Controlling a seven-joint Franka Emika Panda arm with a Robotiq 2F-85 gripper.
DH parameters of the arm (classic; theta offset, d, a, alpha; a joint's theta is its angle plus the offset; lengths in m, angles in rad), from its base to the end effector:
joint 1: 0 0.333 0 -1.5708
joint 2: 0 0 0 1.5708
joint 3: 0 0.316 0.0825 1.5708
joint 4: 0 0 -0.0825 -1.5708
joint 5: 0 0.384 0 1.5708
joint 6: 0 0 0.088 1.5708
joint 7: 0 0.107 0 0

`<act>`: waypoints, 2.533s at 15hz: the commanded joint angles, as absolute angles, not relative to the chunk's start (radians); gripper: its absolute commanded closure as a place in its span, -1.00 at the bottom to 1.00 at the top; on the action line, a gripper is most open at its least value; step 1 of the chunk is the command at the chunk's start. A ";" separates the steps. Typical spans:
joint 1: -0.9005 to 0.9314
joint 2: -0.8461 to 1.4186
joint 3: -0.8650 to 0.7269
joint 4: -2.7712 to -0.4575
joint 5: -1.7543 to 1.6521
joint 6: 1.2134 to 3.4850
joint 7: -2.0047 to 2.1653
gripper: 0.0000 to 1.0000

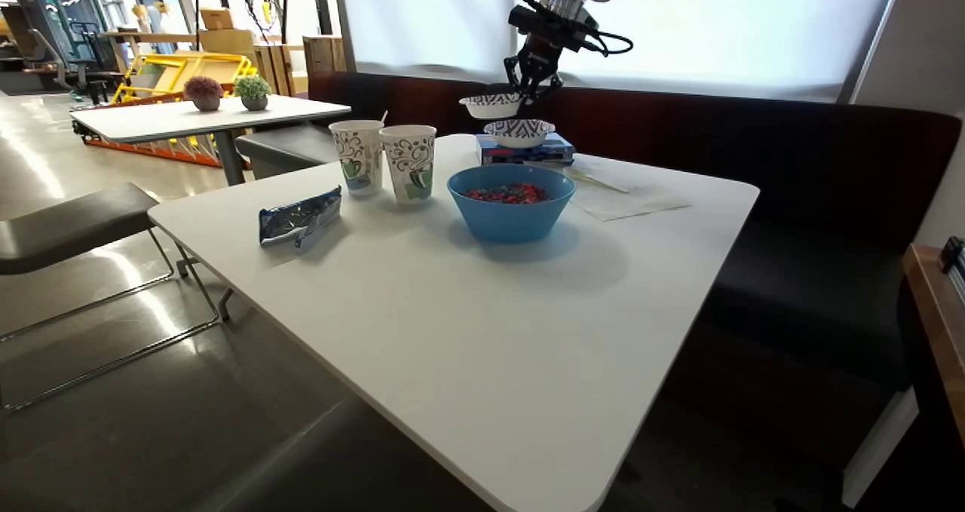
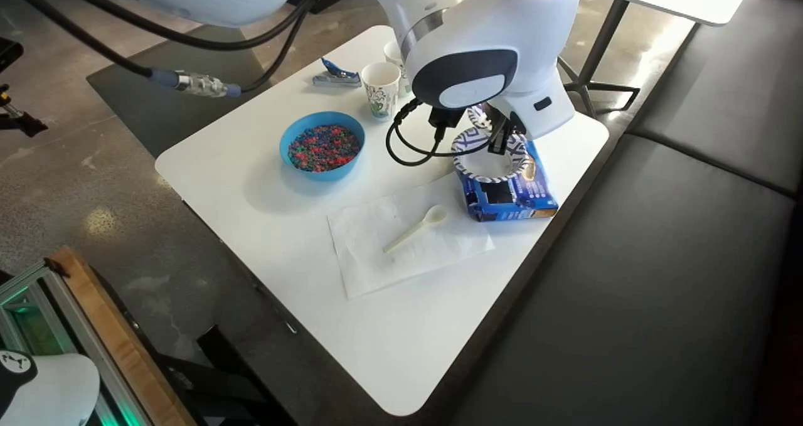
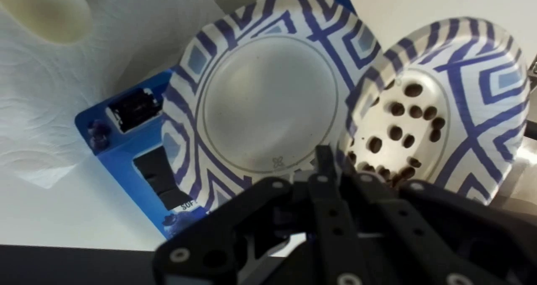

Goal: Stack the bowl on the counter on the one of the oreos box

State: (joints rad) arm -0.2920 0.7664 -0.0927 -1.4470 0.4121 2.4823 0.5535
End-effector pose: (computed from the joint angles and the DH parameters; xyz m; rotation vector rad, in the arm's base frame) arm 0.6988 -0.2688 0.2612 -2.3661 1.6115 -0.3637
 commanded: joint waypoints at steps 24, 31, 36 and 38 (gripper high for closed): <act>-0.395 0.763 -0.046 -1.444 0.426 2.308 0.035 0.98; -0.393 0.768 -0.049 -1.445 0.429 2.332 0.042 0.98; -0.395 0.748 -0.044 -1.475 0.455 2.411 0.046 0.15; -0.387 0.721 -0.056 -1.511 0.447 2.452 0.058 -0.16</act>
State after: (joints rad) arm -0.3870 0.7627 -0.0565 -1.4477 0.4301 2.3927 0.0506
